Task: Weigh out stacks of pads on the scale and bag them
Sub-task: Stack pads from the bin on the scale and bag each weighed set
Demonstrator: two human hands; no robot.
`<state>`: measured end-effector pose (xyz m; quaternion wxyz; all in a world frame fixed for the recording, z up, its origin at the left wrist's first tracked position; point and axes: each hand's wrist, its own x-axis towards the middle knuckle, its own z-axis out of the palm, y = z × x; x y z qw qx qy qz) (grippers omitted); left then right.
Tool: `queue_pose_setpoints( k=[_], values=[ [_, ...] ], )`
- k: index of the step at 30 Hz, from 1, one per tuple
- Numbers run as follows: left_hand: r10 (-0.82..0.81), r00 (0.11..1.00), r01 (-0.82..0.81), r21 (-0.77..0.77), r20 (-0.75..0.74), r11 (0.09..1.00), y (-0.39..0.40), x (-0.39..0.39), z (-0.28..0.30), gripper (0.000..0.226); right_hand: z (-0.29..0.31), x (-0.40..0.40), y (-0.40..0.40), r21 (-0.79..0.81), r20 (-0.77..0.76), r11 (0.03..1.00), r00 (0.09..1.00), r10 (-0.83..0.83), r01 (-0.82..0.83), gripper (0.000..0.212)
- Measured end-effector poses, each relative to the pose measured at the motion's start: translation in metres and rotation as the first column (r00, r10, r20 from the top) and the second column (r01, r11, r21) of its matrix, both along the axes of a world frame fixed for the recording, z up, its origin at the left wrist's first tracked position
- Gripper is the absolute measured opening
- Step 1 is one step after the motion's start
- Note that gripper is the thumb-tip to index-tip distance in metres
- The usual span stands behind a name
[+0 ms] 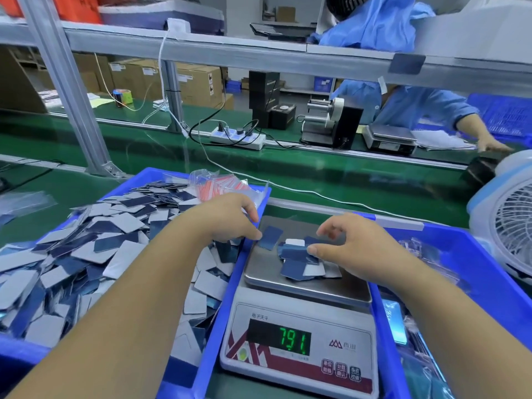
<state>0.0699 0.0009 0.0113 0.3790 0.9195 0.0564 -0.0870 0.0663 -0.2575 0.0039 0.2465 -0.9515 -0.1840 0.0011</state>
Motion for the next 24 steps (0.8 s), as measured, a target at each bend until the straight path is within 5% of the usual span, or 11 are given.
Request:
queue_pose_setpoints(
  k=[3,6,11,14,19,24],
  values=[
    [0.014,1.000,-0.014,0.045,-0.001,0.999,-0.007,0.001,-0.003,0.042,-0.001,0.000,0.001,-0.003,0.012,1.000,1.000,-0.026,0.026,0.033],
    [0.011,1.000,-0.011,0.037,0.005,0.999,-0.009,0.001,-0.009,0.038,-0.001,-0.002,0.002,0.017,0.020,0.999,0.999,-0.029,0.029,0.045],
    [0.083,0.996,-0.072,-0.322,0.020,0.944,0.016,-0.008,-0.006,0.017,-0.003,-0.003,0.000,0.010,-0.012,1.000,1.000,-0.025,0.026,0.048],
    [-0.113,0.985,0.160,-0.453,0.129,0.877,0.006,-0.019,0.004,0.012,-0.001,0.001,-0.004,0.009,0.004,0.999,0.999,-0.033,0.033,0.041],
    [-0.405,0.903,0.418,-0.073,0.144,0.906,-0.035,-0.021,0.003,0.025,0.000,0.005,-0.009,0.022,0.031,0.997,0.996,-0.080,0.079,0.025],
    [-0.399,0.907,0.364,0.228,0.132,0.903,-0.040,-0.012,0.004,0.044,-0.001,0.006,-0.013,0.039,-0.028,0.994,0.994,-0.104,0.105,0.023]
  ],
)
